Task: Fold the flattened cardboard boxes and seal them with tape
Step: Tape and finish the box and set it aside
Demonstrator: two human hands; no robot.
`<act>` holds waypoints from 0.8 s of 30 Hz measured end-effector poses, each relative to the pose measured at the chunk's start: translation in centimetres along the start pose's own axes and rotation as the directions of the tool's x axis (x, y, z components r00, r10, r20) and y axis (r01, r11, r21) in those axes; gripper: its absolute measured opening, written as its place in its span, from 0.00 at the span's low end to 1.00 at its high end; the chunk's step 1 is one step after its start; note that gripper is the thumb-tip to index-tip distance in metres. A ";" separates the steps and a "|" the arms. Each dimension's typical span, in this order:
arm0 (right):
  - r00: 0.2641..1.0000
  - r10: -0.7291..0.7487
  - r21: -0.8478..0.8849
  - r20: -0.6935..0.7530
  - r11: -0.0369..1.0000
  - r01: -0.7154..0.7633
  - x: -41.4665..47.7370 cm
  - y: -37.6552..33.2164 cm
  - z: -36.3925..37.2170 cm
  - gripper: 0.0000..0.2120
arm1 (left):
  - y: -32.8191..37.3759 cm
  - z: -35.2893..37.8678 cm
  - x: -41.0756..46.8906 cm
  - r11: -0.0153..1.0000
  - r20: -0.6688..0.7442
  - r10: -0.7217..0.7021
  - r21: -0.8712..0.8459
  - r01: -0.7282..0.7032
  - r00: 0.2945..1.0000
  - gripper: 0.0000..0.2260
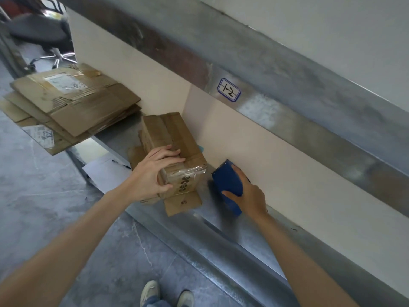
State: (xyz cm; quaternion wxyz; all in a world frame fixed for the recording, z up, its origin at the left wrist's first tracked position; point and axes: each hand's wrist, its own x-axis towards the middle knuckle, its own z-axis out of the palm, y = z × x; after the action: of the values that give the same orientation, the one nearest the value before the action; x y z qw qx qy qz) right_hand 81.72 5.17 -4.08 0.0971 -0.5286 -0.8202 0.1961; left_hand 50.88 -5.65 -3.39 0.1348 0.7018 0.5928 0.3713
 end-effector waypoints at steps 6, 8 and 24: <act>0.999 -0.027 0.098 0.024 0.995 0.024 -1.1 0.9 2.1 0.40 | 0.3 0.0 0.1 1.000 -0.008 -0.002 0.017 0.002 1.000 0.36; 0.998 -0.038 0.144 0.057 0.989 0.029 -1.2 1.2 2.3 0.40 | 0.4 0.1 0.0 1.000 -0.013 -0.005 0.025 0.005 1.000 0.35; 0.973 -0.136 0.182 0.185 0.978 0.102 -1.0 1.8 0.6 0.36 | 1.4 0.5 -0.8 0.984 -0.116 -0.012 0.174 0.032 0.993 0.32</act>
State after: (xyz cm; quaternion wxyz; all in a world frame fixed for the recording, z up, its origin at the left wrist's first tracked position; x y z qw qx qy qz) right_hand 83.41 4.75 -5.31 0.0724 -0.4463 -0.8361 0.3107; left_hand 52.25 -6.67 -3.19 0.0423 0.6819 0.6376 0.3559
